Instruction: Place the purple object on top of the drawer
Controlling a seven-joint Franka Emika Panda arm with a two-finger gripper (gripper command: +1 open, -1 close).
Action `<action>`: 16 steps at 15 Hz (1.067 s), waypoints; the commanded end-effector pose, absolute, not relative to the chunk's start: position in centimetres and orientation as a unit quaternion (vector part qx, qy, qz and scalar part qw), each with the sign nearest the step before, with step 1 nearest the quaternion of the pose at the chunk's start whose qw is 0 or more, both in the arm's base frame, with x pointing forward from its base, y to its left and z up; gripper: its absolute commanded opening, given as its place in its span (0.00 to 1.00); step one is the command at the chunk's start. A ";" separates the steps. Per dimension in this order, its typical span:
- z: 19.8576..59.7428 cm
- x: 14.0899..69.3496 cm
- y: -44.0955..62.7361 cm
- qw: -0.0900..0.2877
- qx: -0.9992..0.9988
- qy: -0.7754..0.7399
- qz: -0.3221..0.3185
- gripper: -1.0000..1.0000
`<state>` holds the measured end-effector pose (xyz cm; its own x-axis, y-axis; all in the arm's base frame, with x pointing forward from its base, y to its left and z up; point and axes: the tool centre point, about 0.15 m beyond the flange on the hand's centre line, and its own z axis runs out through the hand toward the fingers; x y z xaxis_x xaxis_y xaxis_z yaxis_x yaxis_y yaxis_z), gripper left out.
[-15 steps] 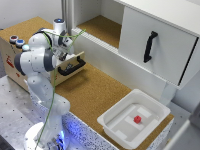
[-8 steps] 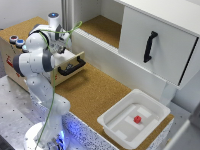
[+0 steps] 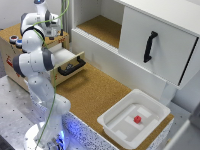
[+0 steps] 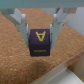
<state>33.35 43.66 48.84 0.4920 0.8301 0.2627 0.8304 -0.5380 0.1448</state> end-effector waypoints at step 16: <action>48.7 36.1 44.7 0.027 -0.689 -0.724 -0.024 1.00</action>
<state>36.64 45.24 46.46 -0.0218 0.9970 0.0746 0.9991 0.0190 0.0379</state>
